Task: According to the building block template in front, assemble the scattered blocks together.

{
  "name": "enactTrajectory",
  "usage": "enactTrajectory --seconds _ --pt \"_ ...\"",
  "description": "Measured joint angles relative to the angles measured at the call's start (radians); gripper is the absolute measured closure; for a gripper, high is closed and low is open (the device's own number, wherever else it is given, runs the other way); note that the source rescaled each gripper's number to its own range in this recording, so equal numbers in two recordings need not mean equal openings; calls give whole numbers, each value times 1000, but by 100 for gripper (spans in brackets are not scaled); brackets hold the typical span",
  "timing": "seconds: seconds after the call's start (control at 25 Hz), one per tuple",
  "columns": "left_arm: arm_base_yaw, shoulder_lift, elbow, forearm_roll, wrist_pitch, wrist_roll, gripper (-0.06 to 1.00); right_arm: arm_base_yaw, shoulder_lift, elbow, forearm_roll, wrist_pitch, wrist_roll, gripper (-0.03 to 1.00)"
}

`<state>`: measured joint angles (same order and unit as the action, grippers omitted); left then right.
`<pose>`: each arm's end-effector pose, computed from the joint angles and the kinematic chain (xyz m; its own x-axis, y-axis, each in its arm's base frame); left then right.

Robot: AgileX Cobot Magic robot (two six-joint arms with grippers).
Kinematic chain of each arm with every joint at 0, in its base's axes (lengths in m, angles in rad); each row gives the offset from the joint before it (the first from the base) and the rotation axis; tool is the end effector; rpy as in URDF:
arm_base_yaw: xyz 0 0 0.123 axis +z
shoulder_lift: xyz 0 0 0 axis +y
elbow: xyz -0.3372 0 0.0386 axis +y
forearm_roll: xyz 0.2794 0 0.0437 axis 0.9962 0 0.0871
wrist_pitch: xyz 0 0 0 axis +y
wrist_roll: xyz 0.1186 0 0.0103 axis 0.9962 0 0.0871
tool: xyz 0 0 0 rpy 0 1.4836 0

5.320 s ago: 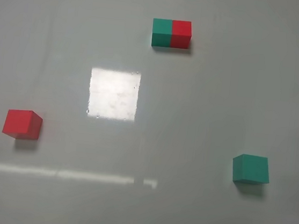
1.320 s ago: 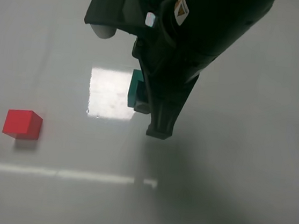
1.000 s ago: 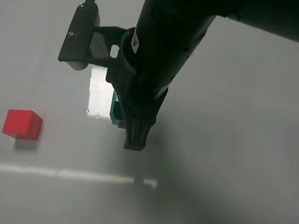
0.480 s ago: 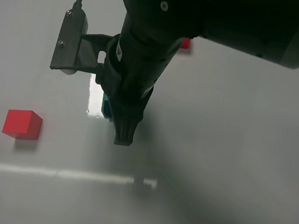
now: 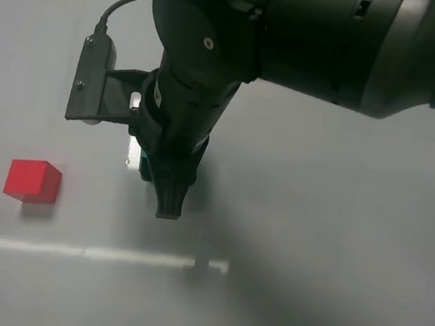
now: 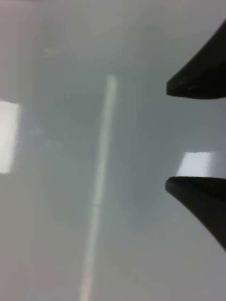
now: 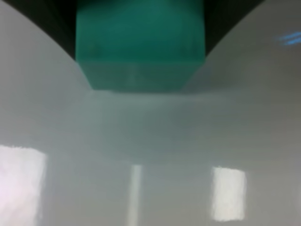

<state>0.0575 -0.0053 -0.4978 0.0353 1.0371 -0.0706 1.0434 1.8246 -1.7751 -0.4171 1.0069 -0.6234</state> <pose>-0.0066 0.0032 0.2814 -0.4261 -0.0772 -0.9014 -0.1074 0.9936 -0.0344 0.2719 0.3858 0.3800 0.2711 -0.9444 -0.1860 -0.7687 -0.0961 -0.6324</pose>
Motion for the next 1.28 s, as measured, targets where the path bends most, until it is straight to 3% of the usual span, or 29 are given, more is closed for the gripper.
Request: enactTrajectory --seconds 0.44,0.52,0.68,0.76,0.92,1.08,1.28 --pt "0 0 0 0 0 0 93 0 28 0 -21 -30 -1 94" --pt "0 0 0 0 0 0 93 0 28 0 -29 -30 -1 82" --pt "0 0 0 0 0 0 93 0 28 0 -37 -25 -1 36" --pt "0 0 0 0 0 0 93 0 28 0 -37 -16 -1 24" --pt "0 0 0 0 0 0 93 0 26 -16 -18 23 -1 18" --pt "0 0 0 0 0 0 93 0 -6 -93 56 83 6 18" --pt "0 0 0 0 0 0 93 -16 -113 -138 69 100 54 18"
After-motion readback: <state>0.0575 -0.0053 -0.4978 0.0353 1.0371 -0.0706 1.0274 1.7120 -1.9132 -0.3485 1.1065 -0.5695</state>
